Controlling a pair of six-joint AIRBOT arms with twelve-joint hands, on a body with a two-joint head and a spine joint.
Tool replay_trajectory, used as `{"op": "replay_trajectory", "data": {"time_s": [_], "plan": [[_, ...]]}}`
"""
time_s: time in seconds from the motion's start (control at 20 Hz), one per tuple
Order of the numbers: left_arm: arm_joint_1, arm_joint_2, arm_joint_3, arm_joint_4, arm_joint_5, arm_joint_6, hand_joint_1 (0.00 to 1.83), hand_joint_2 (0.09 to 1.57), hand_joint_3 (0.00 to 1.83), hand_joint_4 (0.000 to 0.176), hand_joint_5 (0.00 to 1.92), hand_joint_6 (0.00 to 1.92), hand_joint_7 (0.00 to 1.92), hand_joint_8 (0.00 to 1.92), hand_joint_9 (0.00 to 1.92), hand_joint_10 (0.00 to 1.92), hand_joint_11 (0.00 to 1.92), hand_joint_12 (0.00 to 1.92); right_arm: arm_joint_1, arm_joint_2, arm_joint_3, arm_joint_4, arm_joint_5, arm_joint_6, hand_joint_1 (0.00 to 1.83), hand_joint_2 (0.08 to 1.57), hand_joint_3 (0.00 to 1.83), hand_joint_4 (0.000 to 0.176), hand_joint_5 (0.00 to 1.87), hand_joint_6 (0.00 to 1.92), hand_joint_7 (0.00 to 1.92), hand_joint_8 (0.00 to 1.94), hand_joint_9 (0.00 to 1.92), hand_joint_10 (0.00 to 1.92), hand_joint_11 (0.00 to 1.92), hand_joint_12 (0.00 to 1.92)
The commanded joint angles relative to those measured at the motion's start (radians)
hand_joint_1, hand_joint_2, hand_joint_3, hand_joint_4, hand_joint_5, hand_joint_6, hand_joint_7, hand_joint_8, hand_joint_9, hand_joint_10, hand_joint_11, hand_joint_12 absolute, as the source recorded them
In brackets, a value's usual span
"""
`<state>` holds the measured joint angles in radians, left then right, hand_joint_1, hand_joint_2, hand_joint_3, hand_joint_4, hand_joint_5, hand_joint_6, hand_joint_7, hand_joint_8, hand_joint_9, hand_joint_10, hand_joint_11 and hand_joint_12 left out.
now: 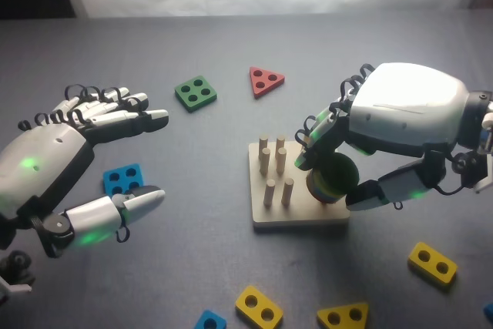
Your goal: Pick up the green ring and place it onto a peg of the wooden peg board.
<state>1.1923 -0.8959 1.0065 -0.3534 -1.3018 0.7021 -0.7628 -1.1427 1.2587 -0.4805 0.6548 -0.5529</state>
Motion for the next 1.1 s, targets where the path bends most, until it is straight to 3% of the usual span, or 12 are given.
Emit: {"op": "replay_trajectory", "data": {"time_s": [0.0,0.1,0.2,0.25,0.3,0.35,0.5,0.55,0.75,0.8,0.95,1.05], "plan": [[-0.008,-0.006,-0.005,0.022,-0.13,-0.007,0.83,1.14,0.0,0.032,0.54,0.0,0.31,0.0,0.19,0.0,0.0,0.51,0.009,-0.011,0.004,0.008,0.036,-0.012,1.28,1.08,0.0,0.0,1.22,0.29,1.01,1.22,1.12,1.28,1.08,1.56],[-0.008,-0.006,-0.005,0.022,-0.131,-0.009,0.83,1.13,0.0,0.038,0.54,0.0,0.32,0.0,0.19,0.0,0.0,0.58,0.009,-0.012,0.004,0.007,0.036,-0.009,1.28,1.08,0.0,0.0,1.21,0.3,1.01,1.22,1.09,1.32,1.05,1.59],[-0.008,-0.006,-0.006,0.022,-0.133,-0.009,0.85,1.12,0.0,0.033,0.55,0.0,0.33,0.0,0.2,0.0,0.0,0.59,0.009,-0.012,-0.001,0.003,0.037,-0.009,1.28,1.05,0.0,0.0,1.14,0.51,1.13,0.96,1.14,0.98,1.05,1.34],[-0.008,-0.006,-0.006,0.021,-0.134,-0.01,0.84,1.13,0.0,0.033,0.54,0.0,0.32,0.0,0.19,0.0,0.0,0.59,0.009,-0.012,-0.003,0.003,0.038,-0.009,1.26,1.09,0.01,0.0,1.01,0.73,1.05,1.08,1.1,1.12,1.08,1.52],[-0.008,-0.006,-0.007,0.021,-0.134,-0.011,0.82,1.14,0.01,0.036,0.54,0.0,0.32,0.0,0.2,0.0,0.0,0.59,0.009,-0.012,-0.005,0.004,0.041,-0.008,1.19,1.0,0.0,0.0,0.86,0.32,0.86,0.67,0.99,1.18,0.99,1.54],[-0.008,-0.006,-0.007,0.021,-0.135,-0.011,0.81,1.14,0.0,0.034,0.54,0.0,0.32,0.0,0.19,0.0,0.0,0.55,0.009,-0.011,-0.009,0.004,0.047,-0.004,1.14,0.96,0.0,0.0,0.76,0.1,0.68,0.33,0.76,0.91,0.73,1.38],[-0.006,-0.006,-0.008,0.019,-0.137,-0.012,0.8,1.15,0.0,0.04,0.54,0.0,0.33,0.0,0.21,0.0,0.0,0.51,0.009,-0.011,-0.014,0.003,0.059,-0.003,1.01,0.93,0.0,0.09,0.41,0.0,0.39,0.0,0.42,0.13,0.1,0.98],[-0.004,-0.006,-0.009,0.018,-0.139,-0.013,0.81,1.13,0.0,0.043,0.55,0.0,0.34,0.0,0.22,0.0,0.0,0.54,0.009,-0.011,-0.018,0.003,0.065,-0.003,1.0,0.9,0.0,0.104,0.28,0.0,0.29,0.0,0.3,0.01,0.0,0.87],[0.002,-0.003,-0.016,0.014,-0.157,-0.014,0.84,1.13,0.0,0.027,0.57,0.01,0.34,0.0,0.21,0.0,0.0,0.54,0.008,0.016,-0.052,0.065,0.157,-0.002,1.0,0.89,0.0,0.113,0.18,0.0,0.22,0.0,0.26,0.0,0.0,0.75],[0.005,0.002,-0.02,0.013,-0.174,-0.014,0.86,1.12,0.0,0.03,0.57,0.0,0.34,0.0,0.2,0.0,0.0,0.58,-0.01,0.052,-0.072,0.13,0.236,-0.002,0.94,0.94,0.01,0.137,0.15,0.0,0.19,0.0,0.24,0.0,0.0,0.77],[0.007,0.012,-0.032,0.013,-0.219,-0.014,0.85,1.12,0.0,0.02,0.58,0.0,0.34,0.0,0.21,0.0,0.0,0.57,-0.059,0.137,-0.103,0.251,0.392,-0.002,0.86,0.97,0.01,0.139,0.19,0.01,0.21,0.0,0.25,0.0,0.0,0.81],[0.007,0.021,-0.041,0.025,-0.254,-0.014,0.81,1.14,0.0,0.022,0.6,0.0,0.35,0.0,0.23,0.01,0.0,0.6,-0.117,0.178,-0.13,0.358,0.543,-0.007,0.8,1.0,0.0,0.097,0.2,0.0,0.2,0.0,0.14,0.0,0.0,0.3]]}}
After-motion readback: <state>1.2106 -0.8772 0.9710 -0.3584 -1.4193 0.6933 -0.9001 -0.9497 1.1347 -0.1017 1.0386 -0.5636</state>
